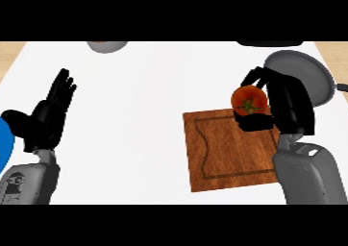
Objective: Pick the tomato from the cutting board and place it in the pan
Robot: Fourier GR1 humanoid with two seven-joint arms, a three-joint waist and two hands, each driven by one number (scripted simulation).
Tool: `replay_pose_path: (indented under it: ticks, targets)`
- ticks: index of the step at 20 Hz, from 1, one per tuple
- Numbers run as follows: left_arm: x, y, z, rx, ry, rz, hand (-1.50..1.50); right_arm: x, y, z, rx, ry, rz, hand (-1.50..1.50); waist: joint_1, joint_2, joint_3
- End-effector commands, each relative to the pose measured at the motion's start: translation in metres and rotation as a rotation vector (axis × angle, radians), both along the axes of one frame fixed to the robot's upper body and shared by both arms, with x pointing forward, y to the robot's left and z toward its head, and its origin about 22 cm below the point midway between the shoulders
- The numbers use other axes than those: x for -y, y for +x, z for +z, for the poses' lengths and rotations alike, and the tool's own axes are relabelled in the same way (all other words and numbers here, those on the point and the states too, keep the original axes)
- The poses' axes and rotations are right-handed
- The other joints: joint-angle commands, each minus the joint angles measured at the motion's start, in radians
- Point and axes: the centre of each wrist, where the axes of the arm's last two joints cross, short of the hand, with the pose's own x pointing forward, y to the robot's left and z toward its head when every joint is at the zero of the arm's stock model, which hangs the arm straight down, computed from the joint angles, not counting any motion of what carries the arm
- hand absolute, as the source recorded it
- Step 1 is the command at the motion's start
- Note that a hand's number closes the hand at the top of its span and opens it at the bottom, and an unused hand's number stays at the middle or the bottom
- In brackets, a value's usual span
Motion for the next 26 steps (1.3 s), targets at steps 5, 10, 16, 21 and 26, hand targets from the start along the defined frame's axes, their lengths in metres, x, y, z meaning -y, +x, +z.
replay_pose_path:
  ticks: [5,10,16,21,26]
  targets:
    - [0.007,0.007,-0.004,0.004,0.004,-0.005,0.0,0.089,0.062,0.006,0.055,0.198,-0.118,1.5,0.014,0.007,0.0]
    - [0.014,0.001,0.006,-0.001,-0.013,-0.035,0.0,0.16,0.077,-0.012,0.084,0.103,-0.211,1.5,0.031,0.01,0.002]
    - [0.012,0.009,0.007,0.011,-0.026,-0.065,0.0,0.192,0.092,-0.029,0.093,-0.091,-0.295,1.5,0.056,0.023,0.002]
    - [0.019,0.014,0.011,0.031,-0.015,-0.07,0.0,0.227,0.083,-0.045,0.095,-0.066,-0.361,1.5,0.071,0.035,0.005]
    - [0.025,0.022,0.018,0.038,-0.002,-0.096,0.0,0.243,0.076,-0.054,0.092,-0.041,-0.381,1.5,0.088,0.047,0.008]
